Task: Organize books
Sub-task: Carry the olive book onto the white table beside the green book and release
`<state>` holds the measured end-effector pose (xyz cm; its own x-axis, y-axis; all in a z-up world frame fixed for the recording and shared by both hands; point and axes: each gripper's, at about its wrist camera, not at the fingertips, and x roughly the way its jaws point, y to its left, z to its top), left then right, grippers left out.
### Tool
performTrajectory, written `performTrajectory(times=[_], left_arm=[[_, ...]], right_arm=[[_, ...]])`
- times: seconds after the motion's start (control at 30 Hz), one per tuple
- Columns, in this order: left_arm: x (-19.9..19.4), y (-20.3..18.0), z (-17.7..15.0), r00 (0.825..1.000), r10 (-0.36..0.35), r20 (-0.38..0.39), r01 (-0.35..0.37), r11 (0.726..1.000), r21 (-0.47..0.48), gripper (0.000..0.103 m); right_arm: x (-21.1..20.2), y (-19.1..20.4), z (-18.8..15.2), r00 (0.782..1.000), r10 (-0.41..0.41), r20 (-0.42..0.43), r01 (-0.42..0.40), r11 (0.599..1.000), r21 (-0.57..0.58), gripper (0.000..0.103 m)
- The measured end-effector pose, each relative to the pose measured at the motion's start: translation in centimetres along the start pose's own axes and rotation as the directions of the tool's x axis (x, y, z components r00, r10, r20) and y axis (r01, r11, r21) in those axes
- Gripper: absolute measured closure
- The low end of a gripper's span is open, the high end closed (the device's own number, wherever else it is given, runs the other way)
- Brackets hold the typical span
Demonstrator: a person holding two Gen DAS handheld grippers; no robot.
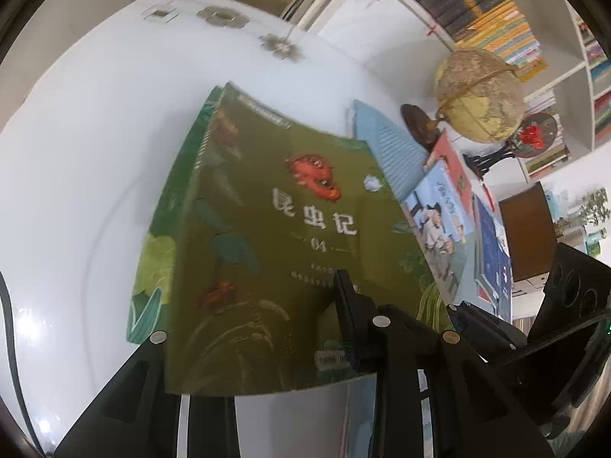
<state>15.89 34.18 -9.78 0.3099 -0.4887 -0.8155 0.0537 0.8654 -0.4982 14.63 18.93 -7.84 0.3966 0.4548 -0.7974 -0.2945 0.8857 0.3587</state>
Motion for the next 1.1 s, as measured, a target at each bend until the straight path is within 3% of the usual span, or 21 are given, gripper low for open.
performTrajectory(times=[0.07,0.2,0.47,0.63,0.77,0.87,0.9,1.0,1.1], left_arm=[[0.2,0.3,-0.3,0.999,0.035,-0.025,-0.035,0.999,-0.001,0.071],[0.7,1.6,-0.8,0.996,0.031,-0.078,-0.034,0.999,-0.036,0.07],[1.0,3.5,-1.4,0.993,0.053,-0.104,-0.061,0.995,-0.083,0.066],[0.6,3.5,-0.9,0.986,0.143,-0.084,-0.149,0.986,-0.074,0.062],[0.1,3.5,-0.7,0.965,0.258,-0.055,-0.26,0.964,-0.047,0.055],[0.2,3.4,-0.7,0.956,0.289,-0.052,-0.291,0.956,-0.026,0.053],[0.2,3.3,-0.7,0.947,0.319,-0.044,-0.32,0.947,-0.019,0.051],[0.1,3.1,-0.8,0.894,0.448,-0.018,-0.448,0.894,0.0,0.049],[-0.7,3.9,-1.3,0.895,0.446,-0.006,-0.446,0.894,-0.038,0.049]], right_arm=[[0.6,-0.1,-0.1,1.0,-0.013,-0.02,0.013,1.0,0.009,0.073],[1.9,-0.7,0.0,0.999,-0.019,-0.048,0.02,0.999,0.031,0.073],[3.0,-0.4,-0.4,0.996,-0.047,-0.079,0.048,0.999,0.009,0.073],[3.8,-0.8,-0.6,0.995,-0.04,-0.091,0.043,0.998,0.034,0.073],[3.8,-0.8,-1.5,0.993,-0.056,-0.102,0.059,0.998,0.028,0.073],[3.9,-0.9,-1.7,0.992,-0.068,-0.106,0.07,0.997,0.014,0.073],[3.8,-0.9,-1.8,0.992,-0.074,-0.107,0.075,0.997,0.011,0.073],[3.8,-1.1,-2.0,0.989,-0.063,-0.136,0.066,0.998,0.013,0.07],[3.6,-0.9,-2.5,0.986,-0.072,-0.151,0.07,0.997,-0.019,0.07]])
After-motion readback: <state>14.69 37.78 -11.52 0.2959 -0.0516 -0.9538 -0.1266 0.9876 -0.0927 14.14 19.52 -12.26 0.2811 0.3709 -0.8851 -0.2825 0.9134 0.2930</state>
